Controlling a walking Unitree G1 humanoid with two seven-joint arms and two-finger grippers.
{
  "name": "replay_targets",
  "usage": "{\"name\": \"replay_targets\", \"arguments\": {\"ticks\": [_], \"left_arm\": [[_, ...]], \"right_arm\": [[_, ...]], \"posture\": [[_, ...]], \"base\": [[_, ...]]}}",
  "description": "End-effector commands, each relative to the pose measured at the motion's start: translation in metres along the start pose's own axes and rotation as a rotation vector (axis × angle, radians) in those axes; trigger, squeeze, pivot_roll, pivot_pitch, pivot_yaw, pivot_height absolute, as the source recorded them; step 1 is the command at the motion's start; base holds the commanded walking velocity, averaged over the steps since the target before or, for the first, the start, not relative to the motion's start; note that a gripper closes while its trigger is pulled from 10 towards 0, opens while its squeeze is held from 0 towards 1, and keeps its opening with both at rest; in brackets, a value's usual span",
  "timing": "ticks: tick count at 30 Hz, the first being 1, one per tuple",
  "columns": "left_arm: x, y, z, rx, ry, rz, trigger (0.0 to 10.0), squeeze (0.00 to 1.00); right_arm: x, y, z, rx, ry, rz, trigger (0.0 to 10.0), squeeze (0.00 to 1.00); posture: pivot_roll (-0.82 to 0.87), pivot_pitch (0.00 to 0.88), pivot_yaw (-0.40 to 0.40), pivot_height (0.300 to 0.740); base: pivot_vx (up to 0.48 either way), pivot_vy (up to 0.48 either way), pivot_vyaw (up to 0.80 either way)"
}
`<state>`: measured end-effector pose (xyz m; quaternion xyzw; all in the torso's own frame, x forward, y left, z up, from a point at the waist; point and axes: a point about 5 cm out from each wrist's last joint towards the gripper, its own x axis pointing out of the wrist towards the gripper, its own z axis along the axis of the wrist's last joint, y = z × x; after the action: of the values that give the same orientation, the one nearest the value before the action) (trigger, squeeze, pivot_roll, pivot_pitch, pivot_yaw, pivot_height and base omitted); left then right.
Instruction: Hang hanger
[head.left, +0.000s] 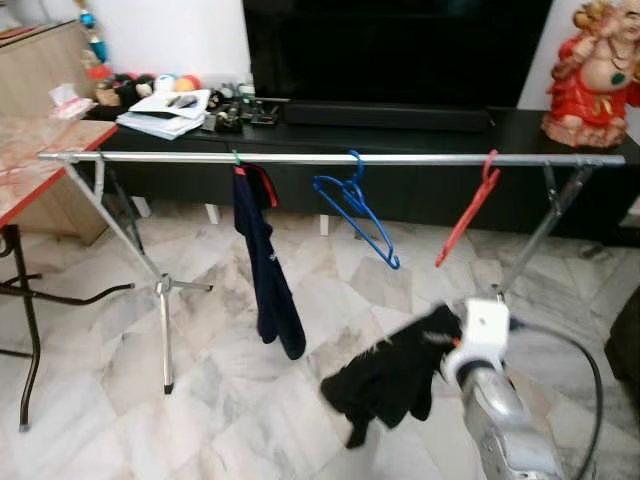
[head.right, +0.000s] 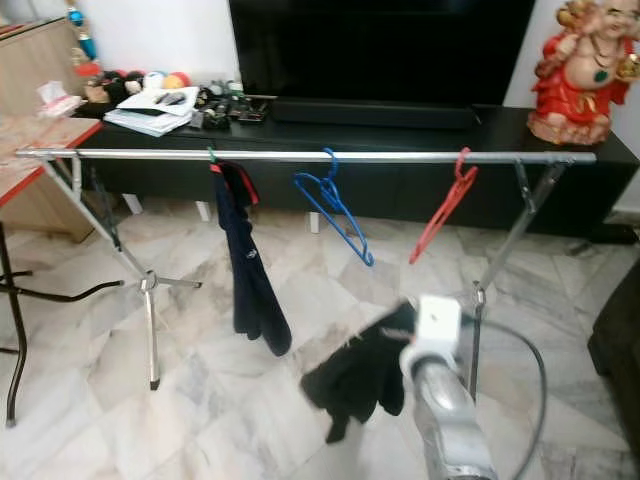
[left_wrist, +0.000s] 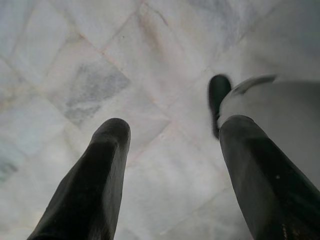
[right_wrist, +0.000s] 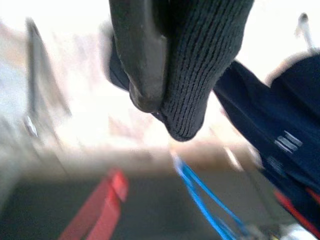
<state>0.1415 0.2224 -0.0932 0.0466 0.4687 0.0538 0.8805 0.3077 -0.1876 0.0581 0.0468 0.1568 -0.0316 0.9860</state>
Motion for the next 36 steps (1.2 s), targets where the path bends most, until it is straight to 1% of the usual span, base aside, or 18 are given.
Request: {"name": "replay_targets", "arguments": {"ticks": [1, 2, 3, 4, 5, 6, 7, 8, 9, 12, 15, 16, 19, 21, 25, 28, 31, 36], "left_arm": [[0.0, 0.011, 0.005, -0.041, -0.037, 0.047, 10.0, 0.0], [0.0, 0.013, 0.008, -0.044, -0.059, 0.055, 10.0, 0.0], [0.0, 0.017, 0.015, -0.054, -0.102, 0.068, 10.0, 0.0], [0.0, 0.024, 0.028, -0.07, -0.176, 0.09, 10.0, 0.0], [0.0, 0.026, 0.031, -0.074, -0.191, 0.095, 10.0, 0.0], [0.0, 0.029, 0.04, -0.082, -0.244, 0.1, 10.0, 0.0], [-0.001, 0.033, 0.054, -0.087, -0.319, 0.106, 10.0, 0.0], [-0.001, 0.033, 0.054, -0.087, -0.319, 0.106, 10.0, 0.0], [-0.004, 0.037, 0.072, -0.067, -0.411, 0.106, 10.0, 0.0], [-0.011, 0.043, 0.1, -0.057, -0.557, 0.107, 10.0, 0.0], [-0.016, 0.037, 0.112, -0.04, -0.629, 0.093, 10.0, 0.0], [-0.018, 0.033, 0.117, -0.034, -0.667, 0.085, 10.0, 0.0], [-0.023, 0.026, 0.124, -0.046, -0.721, 0.066, 10.0, 0.0], [-0.026, 0.019, 0.128, -0.032, -0.759, 0.045, 10.0, 0.0], [-0.032, 0.011, 0.129, -0.027, -0.793, 0.025, 10.0, 0.0], [-0.038, 0.004, 0.127, -0.03, -0.804, 0.01, 10.0, 0.0], [-0.039, -0.001, 0.126, -0.012, -0.805, -0.005, 10.0, 0.0], [-0.04, -0.003, 0.131, -0.012, -0.813, -0.021, 10.0, 0.0]], "right_arm": [[-0.002, -0.006, -0.025, 0.028, 0.065, -0.031, 10.0, 0.0], [-0.003, -0.008, -0.033, 0.023, 0.093, -0.041, 10.0, 0.0], [-0.005, -0.011, -0.044, 0.022, 0.126, -0.053, 10.0, 0.0], [-0.009, -0.017, -0.061, 0.025, 0.177, -0.085, 10.0, 0.0], [-0.01, -0.018, -0.064, 0.027, 0.186, -0.092, 10.0, 0.0], [-0.012, -0.022, -0.07, 0.055, 0.204, -0.113, 10.0, 0.0], [-0.015, -0.026, -0.078, 0.091, 0.224, -0.141, 10.0, 0.0], [-0.015, -0.026, -0.078, 0.091, 0.224, -0.141, 10.0, 0.0], [-0.018, -0.029, -0.083, 0.113, 0.229, -0.162, 10.0, 0.0], [-0.019, -0.029, -0.087, 0.16, 0.219, -0.168, 10.0, 0.0], [-0.021, -0.025, -0.094, 0.138, 0.239, -0.156, 10.0, 0.0], [-0.025, -0.025, -0.101, 0.132, 0.269, -0.168, 10.0, 0.0], [-0.032, -0.03, -0.114, 0.139, 0.321, -0.211, 10.0, 0.0], [-0.037, -0.032, -0.122, 0.144, 0.349, -0.236, 10.0, 0.0], [-0.043, -0.034, -0.13, 0.155, 0.367, -0.252, 10.0, 0.0], [-0.05, -0.035, -0.139, 0.154, 0.39, -0.255, 10.0, 0.0], [-0.055, -0.036, -0.144, 0.165, 0.405, -0.271, 10.0, 0.0], [-0.062, -0.039, -0.151, 0.159, 0.431, -0.278, 10.0, 0.0]], "posture": [[-0.08, 0.07, 0.014, 0.74], [-0.08, 0.069, 0.012, 0.74], [-0.08, 0.069, 0.011, 0.74], [-0.07, 0.067, 0.009, 0.74], [-0.07, 0.067, 0.009, 0.74], [-0.07, 0.069, 0.006, 0.74], [-0.05, 0.069, 0.004, 0.74], [-0.05, 0.069, 0.004, 0.74], [-0.05, 0.07, 0.005, 0.74], [-0.07, 0.068, 0.009, 0.74], [-0.07, 0.065, 0.011, 0.74], [-0.07, 0.061, 0.013, 0.74], [-0.06, 0.055, 0.015, 0.74], [-0.06, 0.052, 0.015, 0.74], [-0.05, 0.041, 0.015, 0.74], [-0.04, 0.03, 0.017, 0.74], [-0.05, 0.022, 0.019, 0.74], [-0.05, 0.013, 0.02, 0.74]], "base": [[0.0, 0.0, 0.0], [0.0, 0.0, 0.0], [0.0, 0.0, 0.0], [0.0, 0.0, 0.0], [0.0, 0.0, 0.0], [0.0, 0.0, 0.0], [0.0, 0.0, 0.0], [0.0, 0.0, 0.0], [0.0, 0.0, 0.0], [0.0, 0.0, 0.0], [0.0, 0.0, 0.0], [0.0, 0.0, 0.0], [0.0, 0.0, 0.0], [0.0, 0.0, 0.0], [0.0, 0.0, 0.0], [0.0, 0.0, 0.0], [0.0, 0.0, 0.0], [0.215, 0.0, 0.0]]}}
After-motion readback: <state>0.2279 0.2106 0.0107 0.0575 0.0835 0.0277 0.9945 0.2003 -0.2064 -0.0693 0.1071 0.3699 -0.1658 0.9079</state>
